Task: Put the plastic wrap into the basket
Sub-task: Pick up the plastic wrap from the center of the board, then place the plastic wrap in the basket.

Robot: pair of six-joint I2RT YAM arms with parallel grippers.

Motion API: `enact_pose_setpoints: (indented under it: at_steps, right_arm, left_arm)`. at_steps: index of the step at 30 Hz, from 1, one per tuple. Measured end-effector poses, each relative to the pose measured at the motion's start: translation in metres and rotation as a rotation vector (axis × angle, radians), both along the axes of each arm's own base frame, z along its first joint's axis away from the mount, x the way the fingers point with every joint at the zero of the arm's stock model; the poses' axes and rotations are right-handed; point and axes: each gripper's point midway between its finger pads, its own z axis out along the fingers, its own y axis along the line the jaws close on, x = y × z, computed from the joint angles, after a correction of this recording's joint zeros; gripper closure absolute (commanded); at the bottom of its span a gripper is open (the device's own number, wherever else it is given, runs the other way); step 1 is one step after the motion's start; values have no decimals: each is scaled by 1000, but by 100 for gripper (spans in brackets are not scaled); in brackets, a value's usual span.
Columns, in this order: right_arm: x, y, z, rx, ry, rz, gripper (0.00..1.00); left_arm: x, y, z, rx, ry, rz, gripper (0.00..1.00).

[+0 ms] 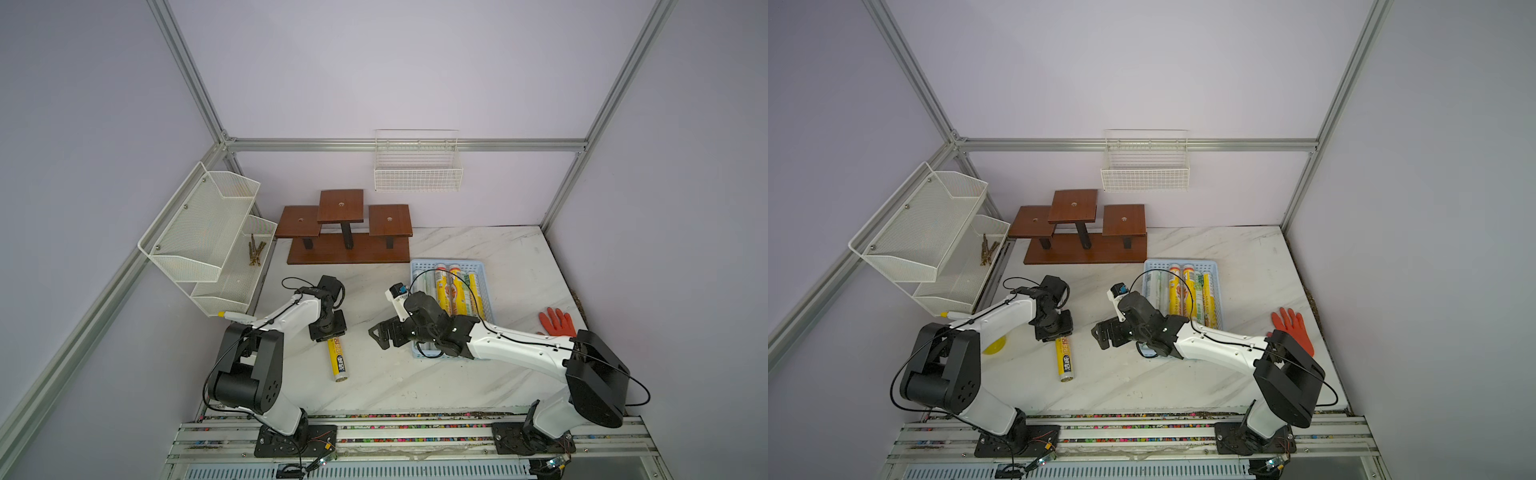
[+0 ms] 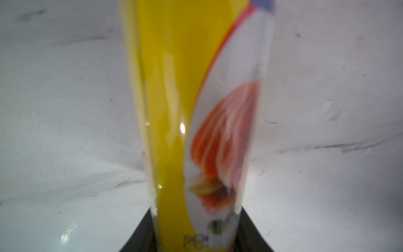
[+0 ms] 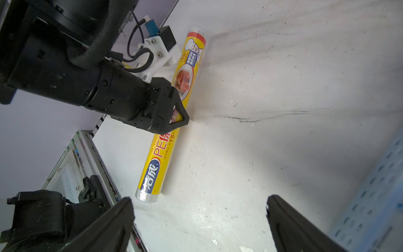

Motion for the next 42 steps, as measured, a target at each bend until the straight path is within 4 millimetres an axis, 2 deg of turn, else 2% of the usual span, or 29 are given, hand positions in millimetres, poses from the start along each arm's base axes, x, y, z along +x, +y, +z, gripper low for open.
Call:
enact_pose_setpoints:
  at_steps: [9, 18, 29, 33, 42]
  right_arm:
    - [8, -42, 24, 10, -103, -155, 1]
    - [12, -92, 47, 38, -206, -341, 1]
    - [13, -159, 69, 62, -331, -572, 1]
    - [14, -181, 74, 74, -356, -653, 1]
    - [23, -235, 66, 80, -327, -820, 1]
  left_arm:
    - [18, -41, 31, -35, -90, -83, 71]
    - [46, -85, 89, -159, -272, -127, 72]
    - [62, -149, 132, -342, -387, -214, 73]
    - [70, -178, 136, -388, -393, -257, 73]
    - [73, -236, 124, -454, -337, -332, 73]
